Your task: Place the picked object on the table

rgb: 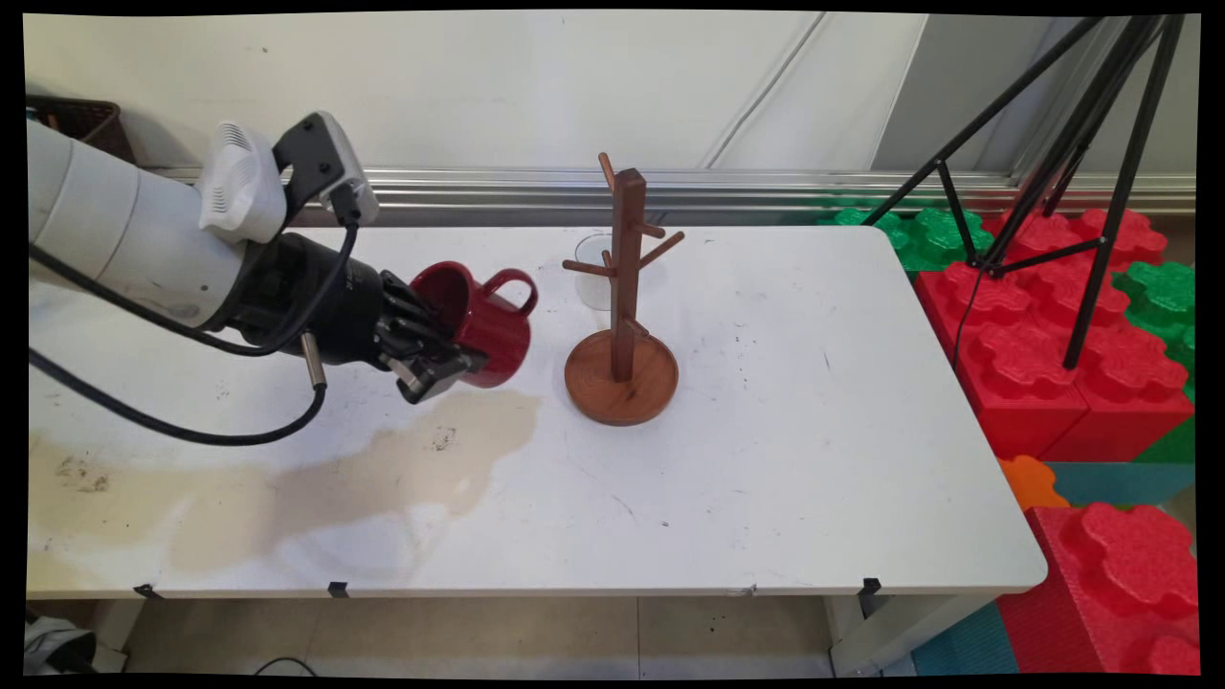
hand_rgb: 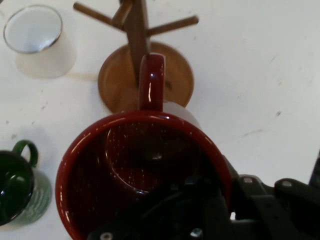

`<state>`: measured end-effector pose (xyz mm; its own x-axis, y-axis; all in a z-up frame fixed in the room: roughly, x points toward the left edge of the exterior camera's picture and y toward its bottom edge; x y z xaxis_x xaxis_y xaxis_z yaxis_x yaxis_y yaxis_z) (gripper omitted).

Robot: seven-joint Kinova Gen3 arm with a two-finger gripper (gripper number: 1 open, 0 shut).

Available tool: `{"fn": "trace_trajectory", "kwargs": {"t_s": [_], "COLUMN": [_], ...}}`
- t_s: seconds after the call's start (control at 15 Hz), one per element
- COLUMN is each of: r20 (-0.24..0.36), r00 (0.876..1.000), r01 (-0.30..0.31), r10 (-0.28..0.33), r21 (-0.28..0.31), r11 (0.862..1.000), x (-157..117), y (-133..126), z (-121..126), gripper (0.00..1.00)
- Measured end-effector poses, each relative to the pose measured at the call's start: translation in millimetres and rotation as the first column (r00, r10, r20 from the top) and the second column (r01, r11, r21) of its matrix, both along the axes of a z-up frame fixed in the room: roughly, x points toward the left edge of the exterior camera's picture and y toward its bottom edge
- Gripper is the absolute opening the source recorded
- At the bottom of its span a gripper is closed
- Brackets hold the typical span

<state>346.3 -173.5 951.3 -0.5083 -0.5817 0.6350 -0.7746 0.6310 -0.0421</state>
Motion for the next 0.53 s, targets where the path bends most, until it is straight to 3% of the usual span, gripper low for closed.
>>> {"fn": "trace_trajectory", "kwargs": {"t_s": [0.53], "r20": [0.117], "r00": [0.992], "r01": [0.047], "r10": [-0.056], "r21": [0.08], "r11": [0.996], "x": [11.4], "y": [-29.7], "z": [-28.1], "gripper": [0.0]}}
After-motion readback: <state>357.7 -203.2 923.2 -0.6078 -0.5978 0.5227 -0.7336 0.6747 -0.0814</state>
